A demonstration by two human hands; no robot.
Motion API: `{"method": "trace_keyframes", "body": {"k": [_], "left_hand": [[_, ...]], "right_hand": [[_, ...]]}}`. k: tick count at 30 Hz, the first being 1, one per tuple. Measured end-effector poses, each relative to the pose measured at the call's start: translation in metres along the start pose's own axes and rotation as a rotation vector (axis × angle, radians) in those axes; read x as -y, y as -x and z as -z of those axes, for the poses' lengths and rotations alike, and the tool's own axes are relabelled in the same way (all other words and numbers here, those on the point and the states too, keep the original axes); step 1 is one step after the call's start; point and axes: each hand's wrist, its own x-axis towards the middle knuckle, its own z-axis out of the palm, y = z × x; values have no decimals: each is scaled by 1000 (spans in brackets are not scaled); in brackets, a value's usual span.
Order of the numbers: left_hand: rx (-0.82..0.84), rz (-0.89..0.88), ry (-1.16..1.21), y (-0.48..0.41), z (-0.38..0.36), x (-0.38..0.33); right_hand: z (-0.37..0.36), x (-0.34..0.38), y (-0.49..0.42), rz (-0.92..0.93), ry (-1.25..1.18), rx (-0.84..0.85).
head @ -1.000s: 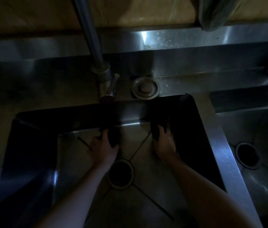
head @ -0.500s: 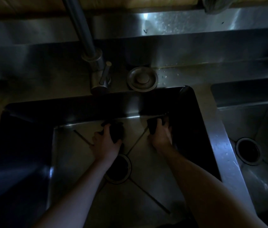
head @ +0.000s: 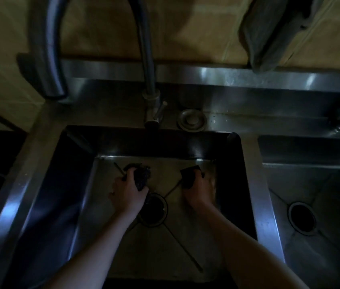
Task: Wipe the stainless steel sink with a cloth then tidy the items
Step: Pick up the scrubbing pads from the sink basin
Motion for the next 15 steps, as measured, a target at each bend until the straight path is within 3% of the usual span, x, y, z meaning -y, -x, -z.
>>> {"method": "trace_keyframes", "body": {"k": [4, 8, 15], "left_hand": [[-73, 9, 71, 24, 33, -8], [-233, 6, -129, 52, 78, -13], [-280, 116, -187, 79, 143, -10]], "right_hand": [[26, 21, 22, 95, 96, 32], [56, 50, 50, 218, 148, 8], [102, 100, 93, 369, 178, -4]]}}
